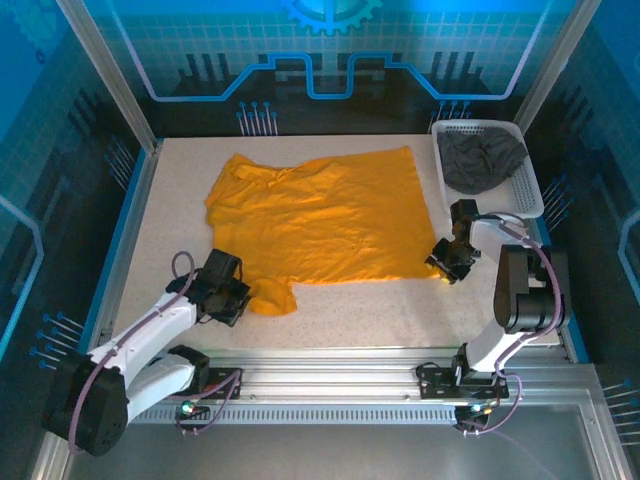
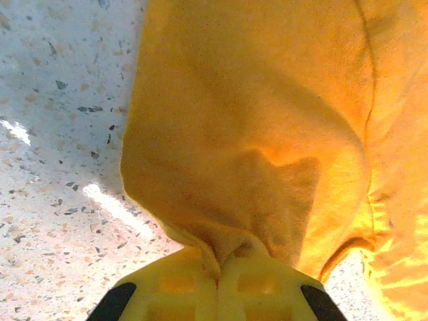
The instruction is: Fold and stack the t-shirts
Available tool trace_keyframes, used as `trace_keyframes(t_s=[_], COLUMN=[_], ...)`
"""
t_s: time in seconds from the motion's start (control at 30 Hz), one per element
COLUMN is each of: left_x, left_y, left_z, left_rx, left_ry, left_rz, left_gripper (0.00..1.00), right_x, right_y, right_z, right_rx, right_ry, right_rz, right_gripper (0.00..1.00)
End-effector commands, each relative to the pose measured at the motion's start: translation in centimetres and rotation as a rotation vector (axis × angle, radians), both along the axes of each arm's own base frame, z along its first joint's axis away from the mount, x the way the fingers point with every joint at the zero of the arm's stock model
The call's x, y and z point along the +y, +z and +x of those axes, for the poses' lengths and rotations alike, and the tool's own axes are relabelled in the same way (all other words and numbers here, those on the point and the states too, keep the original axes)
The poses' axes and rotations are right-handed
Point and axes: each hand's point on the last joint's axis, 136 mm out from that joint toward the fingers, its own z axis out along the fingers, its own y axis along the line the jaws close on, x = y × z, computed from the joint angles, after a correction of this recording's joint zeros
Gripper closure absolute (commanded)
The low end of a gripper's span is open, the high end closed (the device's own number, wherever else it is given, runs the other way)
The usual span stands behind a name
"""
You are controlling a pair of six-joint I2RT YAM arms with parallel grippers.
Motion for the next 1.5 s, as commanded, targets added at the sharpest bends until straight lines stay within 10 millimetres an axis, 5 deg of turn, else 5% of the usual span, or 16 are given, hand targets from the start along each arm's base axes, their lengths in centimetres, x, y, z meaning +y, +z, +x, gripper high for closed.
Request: trace_keyframes(t_s=[0.0, 0.1, 0.23, 0.43, 0.6, 0.73, 0.9, 1.07, 1.2, 1.47], left_x=[0.8, 0.9, 1.7, 5.5, 8.0, 9.0, 10.9, 11.6, 11.6, 12.4], left_y=[-0.1, 1.3, 6.3, 19.2, 33.1, 41.8, 50.0, 56.9, 59.8, 54.3], left_z=[-0.4, 0.7, 4.1, 12.0, 17.0, 16.7, 12.2, 7.9, 7.5, 16.8], left_rx=[0.005, -0.047, -0.182, -0.498, -0.817, -1.020, -1.215, -1.381, -1.432, -1.208], left_ry=[0.017, 0.014, 0.012, 0.107, 0.122, 0.134, 0.185, 0.208, 0.214, 0.178], left_rz=[0.025, 0.027, 0.052, 0.074, 0.154, 0.227, 0.326, 0.415, 0.430, 0.312], left_gripper=[1.00, 1.00, 1.00, 1.00, 1.00, 1.00, 1.00, 1.00, 1.00, 1.00], right_x=[-0.1, 0.8, 3.4, 7.0, 8.0, 8.1, 7.3, 5.9, 5.7, 8.8], right_y=[-0.6, 1.1, 7.6, 21.4, 34.0, 42.1, 49.3, 53.5, 54.7, 51.8], right_z=[1.4, 2.3, 5.1, 10.8, 14.3, 13.5, 9.1, 4.9, 4.5, 11.2], right_rx=[-0.019, -0.066, -0.238, -0.560, -0.861, -1.080, -1.300, -1.442, -1.472, -1.379], right_ry=[0.014, 0.052, 0.134, 0.224, 0.246, 0.253, 0.240, 0.195, 0.172, 0.250], right_rz=[-0.005, -0.020, -0.035, -0.025, -0.019, -0.007, 0.003, 0.011, 0.060, 0.213], right_gripper=[0.79, 1.00, 1.00, 1.00, 1.00, 1.00, 1.00, 1.00, 1.00, 1.00])
